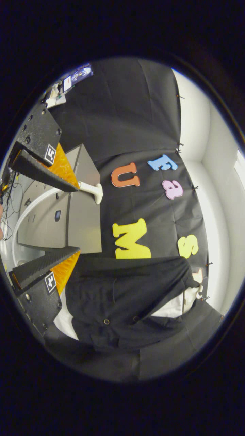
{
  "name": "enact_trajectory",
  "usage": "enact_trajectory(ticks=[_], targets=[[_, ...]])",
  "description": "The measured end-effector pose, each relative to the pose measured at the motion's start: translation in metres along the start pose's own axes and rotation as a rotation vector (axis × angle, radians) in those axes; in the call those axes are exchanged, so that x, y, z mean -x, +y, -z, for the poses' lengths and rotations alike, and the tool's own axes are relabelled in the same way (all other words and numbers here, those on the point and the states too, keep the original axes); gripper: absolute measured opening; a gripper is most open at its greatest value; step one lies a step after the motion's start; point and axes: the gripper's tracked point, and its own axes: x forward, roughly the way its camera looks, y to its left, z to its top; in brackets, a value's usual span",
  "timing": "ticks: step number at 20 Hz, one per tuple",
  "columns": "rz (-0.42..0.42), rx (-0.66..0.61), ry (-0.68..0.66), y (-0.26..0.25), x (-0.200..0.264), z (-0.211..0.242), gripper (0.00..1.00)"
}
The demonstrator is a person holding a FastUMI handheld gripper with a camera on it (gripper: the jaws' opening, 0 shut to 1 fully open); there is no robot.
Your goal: Iron the clothes twice with a garment steamer, once on the left side and once on the right side.
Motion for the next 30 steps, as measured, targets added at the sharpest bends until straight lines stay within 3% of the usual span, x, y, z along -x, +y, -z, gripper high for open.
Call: enact_trajectory(ticks=[6,10,14,23,30], targets=[[-0.088,-0.035,0.117,0.069,-0.061,-0.017,0.99],[-0.111,0.008,0.197,0.105,-0.111,-0.021,0.99],[-0.141,0.116,0.351,0.119,-0.167,-0.003,0.99],[-0.213,0.016,0.728,0.124,-0.279,0.033,0.96],[-0.188,0.002,0.894,0.125,-0.329,0.051,0.92]])
